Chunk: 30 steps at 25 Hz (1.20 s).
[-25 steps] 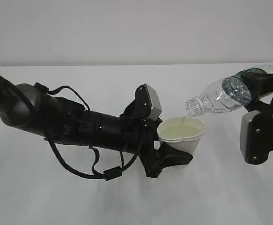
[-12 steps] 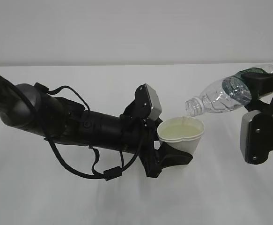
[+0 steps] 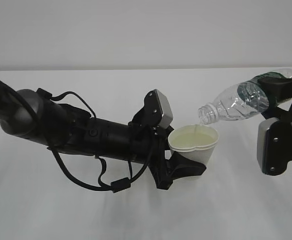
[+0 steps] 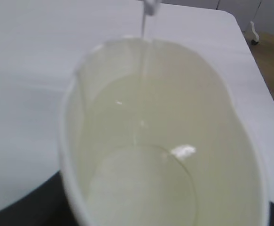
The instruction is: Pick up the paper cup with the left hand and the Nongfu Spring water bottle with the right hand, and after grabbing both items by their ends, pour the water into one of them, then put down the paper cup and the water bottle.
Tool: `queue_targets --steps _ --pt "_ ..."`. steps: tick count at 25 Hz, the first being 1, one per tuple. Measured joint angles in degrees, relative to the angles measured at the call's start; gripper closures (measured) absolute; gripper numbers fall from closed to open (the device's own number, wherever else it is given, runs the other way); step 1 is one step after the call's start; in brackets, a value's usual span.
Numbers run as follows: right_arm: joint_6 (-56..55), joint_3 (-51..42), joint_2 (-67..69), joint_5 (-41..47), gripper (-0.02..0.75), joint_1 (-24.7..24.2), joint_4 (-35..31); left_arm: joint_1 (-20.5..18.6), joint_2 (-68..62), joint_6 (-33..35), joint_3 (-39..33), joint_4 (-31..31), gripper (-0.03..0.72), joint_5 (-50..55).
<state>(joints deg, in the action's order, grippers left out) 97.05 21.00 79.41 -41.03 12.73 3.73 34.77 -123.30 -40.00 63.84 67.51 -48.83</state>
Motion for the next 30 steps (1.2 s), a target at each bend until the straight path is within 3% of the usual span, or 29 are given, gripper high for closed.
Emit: queue_targets --steps 30 --pt "0.00 0.00 0.00 -0.15 0.339 0.00 0.84 0.00 0.00 0.00 0.00 0.12 0.247 0.04"
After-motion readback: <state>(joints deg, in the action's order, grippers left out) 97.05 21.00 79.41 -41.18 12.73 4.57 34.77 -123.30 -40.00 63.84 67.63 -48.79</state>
